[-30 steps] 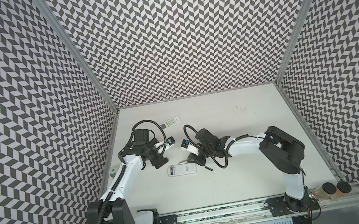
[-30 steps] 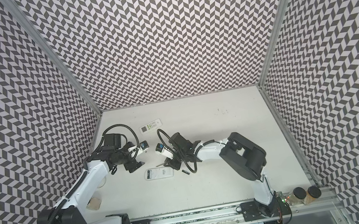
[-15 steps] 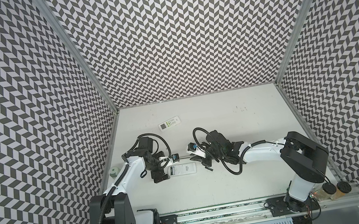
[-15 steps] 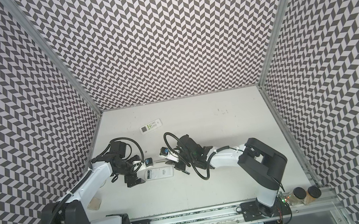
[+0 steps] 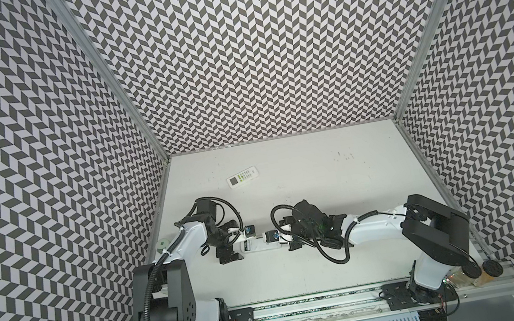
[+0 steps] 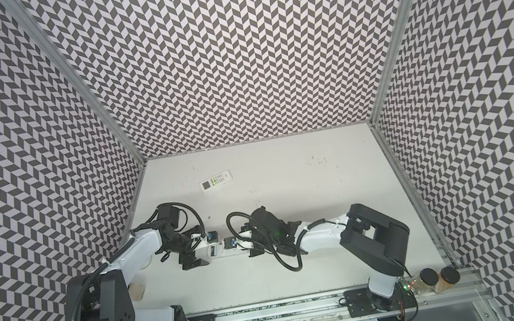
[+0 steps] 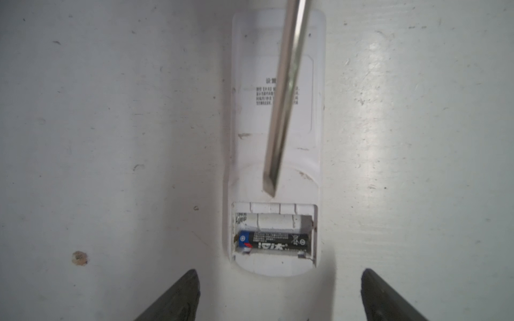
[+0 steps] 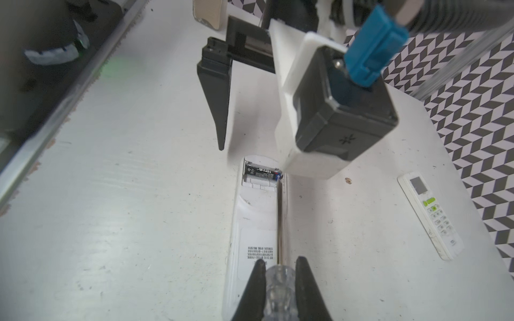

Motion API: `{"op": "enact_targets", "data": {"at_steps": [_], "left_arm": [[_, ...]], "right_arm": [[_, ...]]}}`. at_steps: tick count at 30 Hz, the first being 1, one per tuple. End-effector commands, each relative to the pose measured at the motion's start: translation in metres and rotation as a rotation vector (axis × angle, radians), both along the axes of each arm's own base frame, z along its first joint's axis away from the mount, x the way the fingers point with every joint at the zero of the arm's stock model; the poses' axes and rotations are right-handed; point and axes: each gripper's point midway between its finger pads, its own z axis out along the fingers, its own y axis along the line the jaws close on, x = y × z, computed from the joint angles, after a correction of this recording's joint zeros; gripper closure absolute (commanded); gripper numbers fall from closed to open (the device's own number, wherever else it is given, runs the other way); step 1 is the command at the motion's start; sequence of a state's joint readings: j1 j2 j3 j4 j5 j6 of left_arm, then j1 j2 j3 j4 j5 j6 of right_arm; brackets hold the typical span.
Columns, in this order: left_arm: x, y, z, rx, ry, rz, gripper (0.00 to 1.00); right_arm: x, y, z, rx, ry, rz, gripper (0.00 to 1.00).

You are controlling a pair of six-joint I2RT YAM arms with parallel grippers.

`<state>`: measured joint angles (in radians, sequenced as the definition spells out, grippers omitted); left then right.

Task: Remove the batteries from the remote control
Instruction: 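Bring the screwdriver tip to the remaining battery while the left gripper hovers above, then pry the remaining battery up with the right gripper's screwdriver tip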

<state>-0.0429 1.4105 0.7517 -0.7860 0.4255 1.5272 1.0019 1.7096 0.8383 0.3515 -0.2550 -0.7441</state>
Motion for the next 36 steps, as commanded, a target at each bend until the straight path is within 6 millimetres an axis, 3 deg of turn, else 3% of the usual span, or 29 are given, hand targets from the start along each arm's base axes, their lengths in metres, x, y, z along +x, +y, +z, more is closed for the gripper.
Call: {"op": "enact_targets", "data": {"at_steps": [1,10,15,26,32,36], "left_arm": [[0.001,-0.007,-0.002,-0.043,-0.036,-0.057,0.09],[0.01,-0.013,-0.009,-0.073,-0.066,-0.061,0.12],[0.003,-0.012,-0.02,-0.05,-0.066,-0.085,0.17],[-0.006,-0.021,-0.028,-0.09,-0.033,-0.076,0.41],[-0.008,-0.013,-0.03,-0.041,-0.026,-0.066,0.44],[-0.012,-0.004,-0.034,0.01,-0.027,-0.068,0.36]], "right_arm": [[0.005,0.006,0.007,0.0,-0.152,0.035,1.0],[-0.001,0.023,-0.006,-0.082,-0.236,0.147,1.0],[0.001,0.032,-0.02,-0.155,-0.242,0.158,1.0],[0.009,0.032,-0.038,-0.251,-0.256,0.151,1.0],[0.001,0.034,-0.042,-0.253,-0.225,0.189,1.0],[-0.005,0.038,-0.047,-0.261,-0.213,0.22,1.0]]}}
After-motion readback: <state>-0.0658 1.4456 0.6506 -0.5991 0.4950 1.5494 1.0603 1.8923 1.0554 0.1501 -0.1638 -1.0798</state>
